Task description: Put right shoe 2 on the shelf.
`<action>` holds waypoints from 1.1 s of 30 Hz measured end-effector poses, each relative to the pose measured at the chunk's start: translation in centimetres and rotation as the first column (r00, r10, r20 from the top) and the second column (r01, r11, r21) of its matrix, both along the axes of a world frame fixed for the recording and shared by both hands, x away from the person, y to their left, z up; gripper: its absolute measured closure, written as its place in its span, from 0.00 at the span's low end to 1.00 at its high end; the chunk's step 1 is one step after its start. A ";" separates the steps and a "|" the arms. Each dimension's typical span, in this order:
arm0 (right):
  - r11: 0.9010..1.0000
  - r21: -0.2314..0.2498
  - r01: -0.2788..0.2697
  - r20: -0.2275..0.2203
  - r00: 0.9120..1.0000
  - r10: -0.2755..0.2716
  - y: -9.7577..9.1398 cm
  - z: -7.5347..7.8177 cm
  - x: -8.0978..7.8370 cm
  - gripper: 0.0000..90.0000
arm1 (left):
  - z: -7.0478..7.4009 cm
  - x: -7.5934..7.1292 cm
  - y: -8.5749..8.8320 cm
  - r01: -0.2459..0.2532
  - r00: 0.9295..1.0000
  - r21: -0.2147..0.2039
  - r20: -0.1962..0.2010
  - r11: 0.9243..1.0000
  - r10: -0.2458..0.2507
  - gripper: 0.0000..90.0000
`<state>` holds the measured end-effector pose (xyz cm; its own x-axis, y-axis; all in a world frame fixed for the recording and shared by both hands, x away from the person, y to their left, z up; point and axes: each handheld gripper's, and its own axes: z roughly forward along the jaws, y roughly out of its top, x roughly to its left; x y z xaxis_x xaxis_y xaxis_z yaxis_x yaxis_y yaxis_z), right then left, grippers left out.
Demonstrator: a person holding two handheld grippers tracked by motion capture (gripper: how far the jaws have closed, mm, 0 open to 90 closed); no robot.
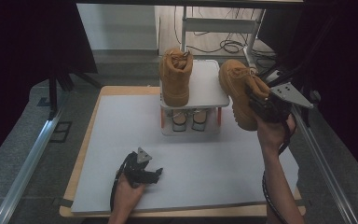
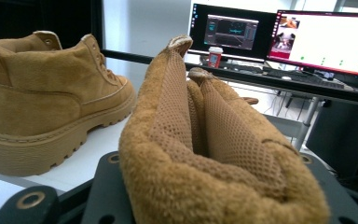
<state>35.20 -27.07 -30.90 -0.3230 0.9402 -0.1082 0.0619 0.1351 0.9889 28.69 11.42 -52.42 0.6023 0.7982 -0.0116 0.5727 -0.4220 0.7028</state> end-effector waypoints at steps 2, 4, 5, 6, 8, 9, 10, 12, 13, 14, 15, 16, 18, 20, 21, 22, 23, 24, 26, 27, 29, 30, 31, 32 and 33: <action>1.000 -0.004 -0.011 0.004 1.000 0.011 0.3 0.0 0.2 0.61 | 0.0 0.0 0.0 0.000 1.000 0.000 0.000 1.000 0.000 0.16; 1.000 -0.010 -0.020 0.003 1.000 0.020 0.7 0.1 0.5 0.61 | 0.0 0.0 0.0 0.000 1.000 0.000 0.000 1.000 0.000 0.16; 1.000 -0.010 -0.023 0.003 1.000 0.023 0.9 0.1 0.5 0.61 | 0.0 0.0 0.0 0.000 1.000 0.000 0.000 1.000 0.000 0.16; 1.000 -0.011 -0.027 0.001 1.000 0.027 1.1 0.1 0.7 0.61 | 0.0 0.0 0.0 0.000 1.000 0.000 0.000 1.000 0.000 0.16; 0.999 -0.016 -0.032 0.000 0.999 0.032 1.5 0.2 1.0 0.61 | 0.0 0.0 0.0 0.000 1.000 -0.001 0.000 1.000 0.000 0.16; 0.999 -0.020 -0.036 0.000 0.999 0.036 1.7 0.3 1.1 0.61 | 0.0 0.0 0.0 0.000 1.000 -0.001 -0.001 1.000 0.000 0.16; 0.999 -0.023 -0.040 0.000 0.999 0.040 2.0 0.3 1.2 0.61 | 0.0 0.0 0.0 0.000 1.000 0.000 0.000 1.000 0.000 0.16; 0.998 -0.028 -0.049 -0.002 0.999 0.049 2.5 0.4 1.6 0.61 | 0.0 0.0 0.0 0.000 1.000 -0.001 0.000 1.000 0.000 0.16; 0.998 -0.030 -0.052 -0.002 0.999 0.052 2.7 0.5 1.7 0.61 | 0.0 0.0 0.0 0.000 1.000 -0.001 0.000 1.000 0.000 0.16; 0.998 -0.033 -0.055 -0.002 0.998 0.055 2.8 0.5 1.8 0.61 | 0.0 0.0 0.0 0.000 1.000 0.000 0.000 1.000 0.000 0.16; 0.998 -0.034 -0.059 -0.004 0.998 0.059 3.1 0.5 2.0 0.61 | 0.0 0.0 0.0 0.000 1.000 0.000 0.001 1.000 0.000 0.16; 0.997 -0.036 -0.062 -0.004 0.998 0.062 3.2 0.5 2.1 0.61 | 0.0 0.0 0.0 0.000 1.000 0.000 0.001 1.000 0.000 0.16; 0.997 -0.038 -0.066 -0.008 0.998 0.066 3.6 0.5 2.4 0.61 | 0.0 0.0 0.0 0.000 1.000 -0.001 0.000 1.000 0.000 0.16; 0.997 -0.038 -0.071 -0.012 0.997 0.071 3.9 0.5 2.8 0.61 | 0.0 0.0 0.0 0.000 1.000 -0.001 0.000 1.000 0.000 0.16; 0.997 -0.038 -0.073 -0.013 0.997 0.073 4.1 0.5 2.9 0.61 | 0.0 0.0 0.0 0.000 1.000 0.000 0.001 1.000 0.000 0.16; 0.996 -0.036 -0.077 -0.015 0.997 0.076 4.3 0.5 3.2 0.61 | 0.0 0.0 0.0 0.000 1.000 0.000 0.001 1.000 0.000 0.16; 0.996 -0.034 -0.078 -0.017 0.997 0.078 4.4 0.5 3.3 0.61 | 0.0 0.0 0.0 0.000 1.000 0.000 0.001 1.000 0.000 0.16; 0.996 -0.034 -0.079 -0.019 0.997 0.079 4.5 0.5 3.5 0.61 | 0.0 0.0 0.0 0.000 1.000 -0.001 0.000 1.000 0.000 0.16; 0.996 -0.034 -0.086 -0.020 0.996 0.086 4.8 0.4 3.8 0.61 | 0.0 0.0 0.0 0.000 1.000 0.000 0.001 1.000 0.000 0.16; 0.995 -0.034 -0.089 -0.023 0.996 0.088 5.1 0.4 4.0 0.61 | 0.0 0.0 0.0 0.001 1.000 0.000 0.001 1.000 -0.001 0.16; 0.995 -0.033 -0.093 -0.024 0.995 0.092 5.4 0.3 4.3 0.61 | 0.0 0.0 0.0 0.000 1.000 0.001 0.002 1.000 0.000 0.16; 0.995 -0.035 -0.094 -0.026 0.995 0.093 5.5 0.3 4.4 0.61 | 0.0 0.0 0.0 0.000 1.000 0.000 0.002 1.000 0.000 0.16; 0.995 -0.034 -0.095 -0.027 0.995 0.094 5.6 0.3 4.5 0.61 | 0.0 0.0 0.0 0.000 1.000 0.000 0.002 1.000 0.000 0.16; 0.995 -0.035 -0.096 -0.028 0.995 0.095 5.8 0.3 4.7 0.61 | 0.0 0.0 0.0 0.000 1.000 0.000 0.002 1.000 0.000 0.16; 0.995 -0.034 -0.096 -0.029 0.995 0.095 5.8 0.3 4.9 0.61 | 0.0 0.0 0.0 0.000 1.000 0.001 0.002 1.000 0.000 0.16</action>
<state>40.06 -21.22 -30.64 -0.4149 0.9005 -0.1302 0.0742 0.1761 0.9816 28.67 11.41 -52.42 0.6027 0.7979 -0.0097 0.5710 -0.4227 0.7038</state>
